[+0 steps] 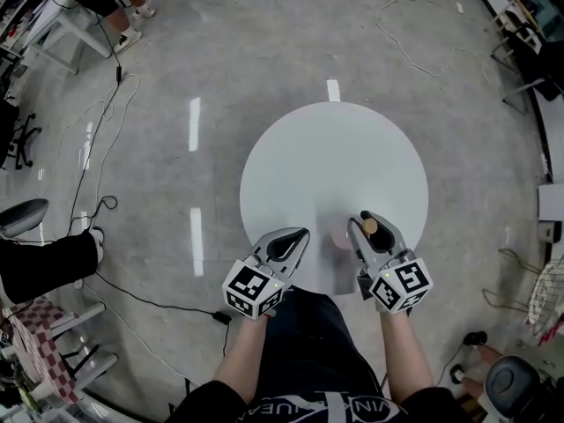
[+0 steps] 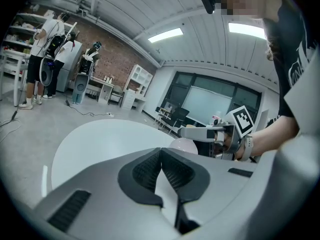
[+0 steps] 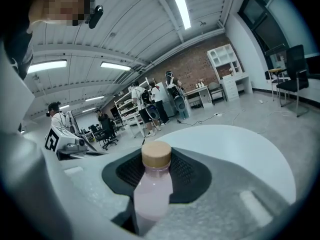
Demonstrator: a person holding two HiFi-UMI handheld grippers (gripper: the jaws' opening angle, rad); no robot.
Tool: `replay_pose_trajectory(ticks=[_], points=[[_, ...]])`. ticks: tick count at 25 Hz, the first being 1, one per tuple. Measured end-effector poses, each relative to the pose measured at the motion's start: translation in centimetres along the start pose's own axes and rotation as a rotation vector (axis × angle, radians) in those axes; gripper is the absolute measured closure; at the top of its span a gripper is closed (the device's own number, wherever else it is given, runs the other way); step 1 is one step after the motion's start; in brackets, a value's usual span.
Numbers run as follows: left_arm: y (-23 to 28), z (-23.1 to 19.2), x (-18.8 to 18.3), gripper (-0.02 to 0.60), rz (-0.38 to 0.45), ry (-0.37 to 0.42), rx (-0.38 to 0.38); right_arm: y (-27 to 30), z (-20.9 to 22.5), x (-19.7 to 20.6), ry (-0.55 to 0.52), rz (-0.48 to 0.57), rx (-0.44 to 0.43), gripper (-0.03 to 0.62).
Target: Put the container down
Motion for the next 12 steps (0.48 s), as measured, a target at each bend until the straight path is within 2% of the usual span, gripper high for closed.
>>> replay_pose_trajectory(ticks=[12], points=[[1.5,-2.9,-0.2,0.568,-0.018,0.029,0.012,4.0,0.1,-1.1,-0.103,-0.017,0.034,0.467]])
Point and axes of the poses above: the fingertips, and each gripper's own axes: y forward along the fingers, z to its right, x out of its underside, the point moved 6 cm from there along -y, backward along the fingers, and after that the axes turned 14 degrees about -z, right-handed, at the moved point
